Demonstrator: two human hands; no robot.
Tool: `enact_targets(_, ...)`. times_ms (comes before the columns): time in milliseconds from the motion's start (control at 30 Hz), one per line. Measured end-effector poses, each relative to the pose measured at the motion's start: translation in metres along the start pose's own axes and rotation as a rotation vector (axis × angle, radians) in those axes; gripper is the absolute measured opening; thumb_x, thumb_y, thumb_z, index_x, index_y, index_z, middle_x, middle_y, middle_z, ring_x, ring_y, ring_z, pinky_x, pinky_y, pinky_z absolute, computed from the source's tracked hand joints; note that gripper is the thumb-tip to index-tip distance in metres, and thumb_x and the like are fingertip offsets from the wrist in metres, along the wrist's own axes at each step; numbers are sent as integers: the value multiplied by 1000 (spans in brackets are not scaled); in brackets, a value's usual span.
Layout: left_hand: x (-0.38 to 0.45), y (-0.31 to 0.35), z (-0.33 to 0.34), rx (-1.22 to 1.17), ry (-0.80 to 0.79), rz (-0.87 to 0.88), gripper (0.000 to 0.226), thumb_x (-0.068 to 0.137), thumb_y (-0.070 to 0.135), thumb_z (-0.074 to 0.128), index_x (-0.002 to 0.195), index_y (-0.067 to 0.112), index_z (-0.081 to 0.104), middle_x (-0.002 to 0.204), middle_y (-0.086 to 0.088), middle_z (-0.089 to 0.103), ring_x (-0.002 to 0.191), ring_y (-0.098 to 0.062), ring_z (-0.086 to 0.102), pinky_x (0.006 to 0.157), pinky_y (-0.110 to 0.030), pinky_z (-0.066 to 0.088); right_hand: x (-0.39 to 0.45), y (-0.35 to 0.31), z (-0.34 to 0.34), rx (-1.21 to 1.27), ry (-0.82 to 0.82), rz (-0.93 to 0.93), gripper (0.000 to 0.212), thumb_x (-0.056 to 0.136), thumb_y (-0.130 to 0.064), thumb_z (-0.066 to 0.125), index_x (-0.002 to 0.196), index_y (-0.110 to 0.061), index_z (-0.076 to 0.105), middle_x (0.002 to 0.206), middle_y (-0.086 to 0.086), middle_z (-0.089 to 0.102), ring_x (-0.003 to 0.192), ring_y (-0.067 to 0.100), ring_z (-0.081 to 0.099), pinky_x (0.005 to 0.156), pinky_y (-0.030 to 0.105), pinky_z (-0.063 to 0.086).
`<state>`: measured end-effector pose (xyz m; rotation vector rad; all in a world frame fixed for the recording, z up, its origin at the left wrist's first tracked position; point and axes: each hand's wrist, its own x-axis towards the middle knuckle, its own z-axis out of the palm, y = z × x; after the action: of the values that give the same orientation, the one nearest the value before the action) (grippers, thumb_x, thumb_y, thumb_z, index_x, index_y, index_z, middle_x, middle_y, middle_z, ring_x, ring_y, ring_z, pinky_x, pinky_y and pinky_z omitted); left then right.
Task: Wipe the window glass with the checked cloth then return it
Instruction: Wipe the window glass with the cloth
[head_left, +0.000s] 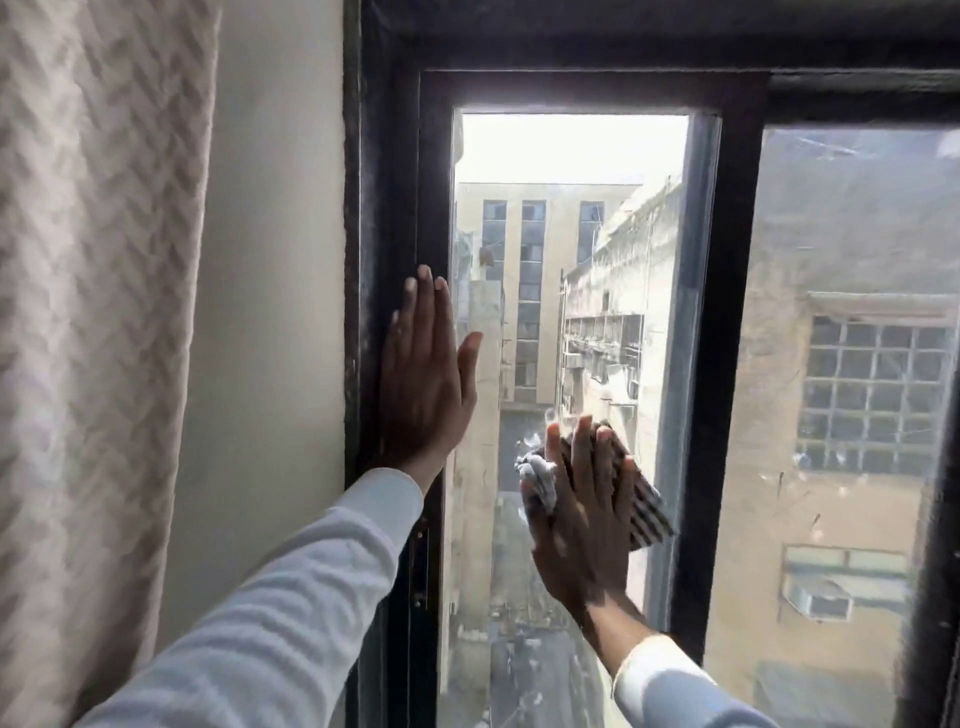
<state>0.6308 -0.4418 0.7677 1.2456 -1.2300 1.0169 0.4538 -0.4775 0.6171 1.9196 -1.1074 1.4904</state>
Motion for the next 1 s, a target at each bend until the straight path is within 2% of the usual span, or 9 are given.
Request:
enact_targets(100, -2, -1, 3, 12, 2, 14, 71, 114, 44, 29, 173, 6, 25, 184, -11, 18, 172, -26, 16, 139, -43, 15, -49, -13, 33, -26, -81, -315, 75, 112, -48, 38, 174, -12, 14, 185, 8, 5, 171, 28, 13, 139, 53, 8)
enact_targets(233, 0, -1, -1, -62, 10, 3, 65, 114, 36, 31, 171, 5, 32, 182, -11, 25, 170, -26, 20, 139, -40, 13, 17, -25, 18, -63, -67, -683, 67, 109, -39, 47, 166, -3, 39, 178, 18, 30, 167, 32, 28, 134, 52, 32)
enact_targets(433, 5, -2, -9, -300, 20, -20, 59, 116, 28, 28, 166, -1, 40, 178, -16, 33, 169, -32, 24, 137, -51, 21, 96, 11, -20, -21, 315, -140, 48, 110, -32, 61, 149, -3, 65, 146, 25, 57, 134, 44, 56, 121, 53, 43)
enact_targets(533, 4, -5, -11, -255, -34, 5, 63, 115, 32, 25, 169, 0, 34, 180, -16, 26, 170, -31, 19, 138, -51, 18, -16, 3, -5, -6, -25, -359, 59, 109, -30, 58, 165, -13, 46, 172, 14, 40, 155, 36, 41, 121, 59, 47)
enact_targets(600, 3, -6, -13, -231, -75, 16, 65, 116, 35, 24, 171, 2, 29, 182, -15, 20, 171, -30, 14, 138, -51, 15, -50, 0, 1, -80, -219, -712, 62, 111, -38, 49, 168, -17, 40, 179, 3, 28, 168, 24, 24, 132, 51, 33)
enact_targets(667, 4, -7, -14, -239, -102, 16, 66, 115, 37, 24, 172, 3, 26, 183, -15, 17, 172, -29, 11, 139, -49, 11, 1, 0, -3, -180, -199, -890, 65, 113, -45, 41, 172, -21, 30, 181, 1, 22, 170, 23, 17, 138, 45, 17)
enact_targets(767, 6, -9, -16, -299, -148, -5, 70, 114, 43, 20, 173, 6, 23, 184, -13, 13, 172, -27, 7, 139, -37, 1, 102, -9, -20, -194, 16, -598, 65, 113, -48, 37, 173, -24, 27, 182, 0, 26, 170, 24, 19, 139, 44, 5)
enact_targets(867, 6, -9, -21, -356, -197, -24, 81, 112, 61, 7, 175, 10, 18, 185, -9, 7, 172, -23, 1, 137, -35, -3, 88, -19, -14, -64, 12, -317, 67, 112, -47, 39, 173, -24, 25, 185, -2, 14, 172, 23, 10, 139, 52, 8)
enact_targets(1000, 6, -4, -29, -346, -266, -25, 99, 101, 74, -4, 176, 11, 10, 185, -8, -2, 173, -23, -4, 137, -41, -7, -62, 8, 2, -65, -285, -735, 66, 112, -43, 44, 173, -23, 27, 184, -3, 17, 172, 19, 7, 137, 50, 20)
